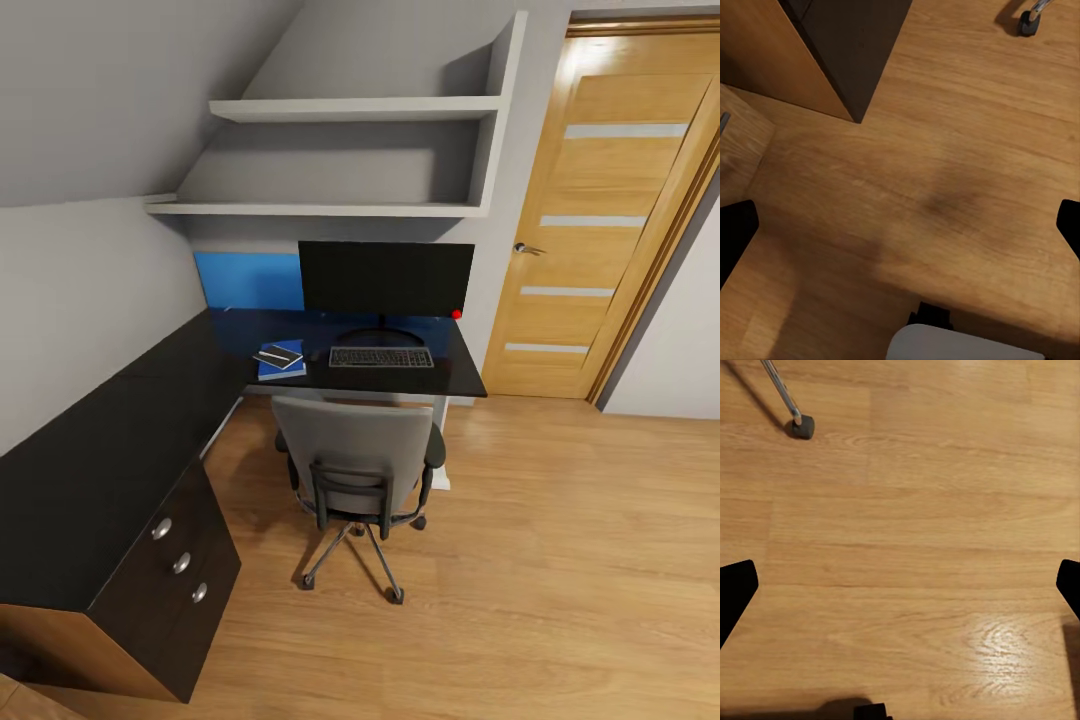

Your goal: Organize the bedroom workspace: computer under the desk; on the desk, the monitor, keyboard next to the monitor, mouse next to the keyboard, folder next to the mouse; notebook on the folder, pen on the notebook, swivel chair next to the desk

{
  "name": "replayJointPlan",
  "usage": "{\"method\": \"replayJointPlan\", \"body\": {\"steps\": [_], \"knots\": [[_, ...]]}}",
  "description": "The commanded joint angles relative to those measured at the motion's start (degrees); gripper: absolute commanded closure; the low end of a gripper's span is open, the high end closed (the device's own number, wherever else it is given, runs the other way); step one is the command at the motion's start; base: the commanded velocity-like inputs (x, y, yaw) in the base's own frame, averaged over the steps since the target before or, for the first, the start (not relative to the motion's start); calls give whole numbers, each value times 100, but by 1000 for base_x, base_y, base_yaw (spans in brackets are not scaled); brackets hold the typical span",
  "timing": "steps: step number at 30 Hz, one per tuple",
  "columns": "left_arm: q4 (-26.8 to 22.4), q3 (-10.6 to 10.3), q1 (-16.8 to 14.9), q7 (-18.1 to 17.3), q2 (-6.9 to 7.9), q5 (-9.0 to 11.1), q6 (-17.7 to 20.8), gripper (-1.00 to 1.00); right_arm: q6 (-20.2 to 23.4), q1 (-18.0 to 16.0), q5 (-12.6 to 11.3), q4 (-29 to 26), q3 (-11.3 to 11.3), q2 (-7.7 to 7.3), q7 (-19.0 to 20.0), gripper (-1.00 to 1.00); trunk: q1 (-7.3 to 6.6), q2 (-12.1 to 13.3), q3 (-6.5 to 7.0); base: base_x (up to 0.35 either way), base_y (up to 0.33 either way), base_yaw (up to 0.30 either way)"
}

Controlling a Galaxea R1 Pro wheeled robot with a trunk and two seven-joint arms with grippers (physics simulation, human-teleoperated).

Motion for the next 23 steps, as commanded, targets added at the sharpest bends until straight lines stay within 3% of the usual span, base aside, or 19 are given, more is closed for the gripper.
{"method": "replayJointPlan", "body": {"steps": [1,23], "knots": [[3,26,-3,31,-1,-49,-14,-100,-24,-6,-52,12,51,2,-11,-100,0,-4,-6,0,0,0],[3,32,-3,39,-189,-50,-14,-100,-25,-6,-52,12,51,3,-9,-100,0,-4,-6,0,0,0]]}}
